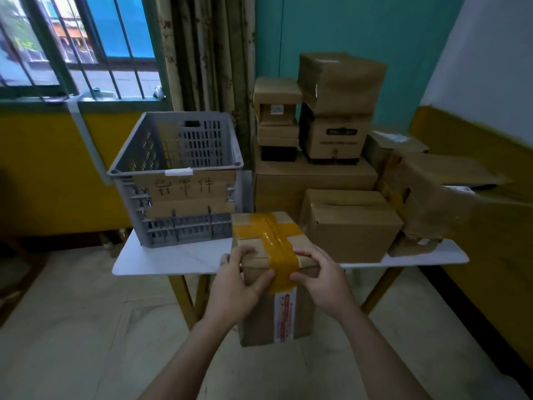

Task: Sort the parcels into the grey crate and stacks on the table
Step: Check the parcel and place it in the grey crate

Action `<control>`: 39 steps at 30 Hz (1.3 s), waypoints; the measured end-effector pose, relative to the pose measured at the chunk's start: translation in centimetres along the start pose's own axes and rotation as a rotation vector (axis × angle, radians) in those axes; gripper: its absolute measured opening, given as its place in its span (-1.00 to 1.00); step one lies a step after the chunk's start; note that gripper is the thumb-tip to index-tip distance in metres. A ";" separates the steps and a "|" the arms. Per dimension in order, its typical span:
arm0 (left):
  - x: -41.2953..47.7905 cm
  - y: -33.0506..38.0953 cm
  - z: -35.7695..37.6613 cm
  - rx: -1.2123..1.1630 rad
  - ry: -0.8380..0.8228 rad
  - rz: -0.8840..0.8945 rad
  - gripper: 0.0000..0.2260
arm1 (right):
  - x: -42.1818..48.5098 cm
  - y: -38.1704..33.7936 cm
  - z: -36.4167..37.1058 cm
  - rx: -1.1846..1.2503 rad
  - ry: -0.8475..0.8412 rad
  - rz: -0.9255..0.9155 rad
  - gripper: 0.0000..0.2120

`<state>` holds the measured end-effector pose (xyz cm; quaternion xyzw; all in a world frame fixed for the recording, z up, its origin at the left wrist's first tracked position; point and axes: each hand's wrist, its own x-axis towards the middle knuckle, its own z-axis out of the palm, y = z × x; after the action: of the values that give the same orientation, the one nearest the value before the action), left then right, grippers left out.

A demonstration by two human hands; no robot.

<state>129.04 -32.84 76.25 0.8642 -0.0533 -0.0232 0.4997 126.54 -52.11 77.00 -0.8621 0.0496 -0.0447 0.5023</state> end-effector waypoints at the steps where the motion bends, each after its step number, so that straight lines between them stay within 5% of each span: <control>1: 0.5 0.2 0.1 -0.001 -0.009 0.003 -0.48 | 0.8 0.5 -0.4 0.019 -0.015 -0.003 -0.57; 18: 11.3 1.3 1.7 0.266 0.233 -0.109 -0.59 | 12.7 6.0 -5.0 0.152 -0.318 -0.044 -0.56; 23: 13.4 0.6 1.6 0.341 0.193 -0.198 -0.36 | 14.3 7.0 -5.3 0.170 -0.371 -0.016 -0.54; 29: 16.7 0.2 1.5 0.390 -0.045 -0.366 0.01 | 15.6 6.9 -6.3 0.196 -0.444 -0.013 -0.52; 34: 18.4 -0.6 1.1 0.458 -0.174 -0.432 0.16 | 15.2 7.3 -5.8 0.268 -0.361 0.036 -0.30; 39: 19.6 -2.5 0.0 0.353 -0.240 -0.498 0.26 | 14.6 7.3 -3.9 0.283 -0.037 0.095 -0.29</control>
<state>148.64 -33.87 74.29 0.9152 0.0978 -0.2368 0.3111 140.18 -60.94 72.97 -0.7801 0.0745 -0.0113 0.6211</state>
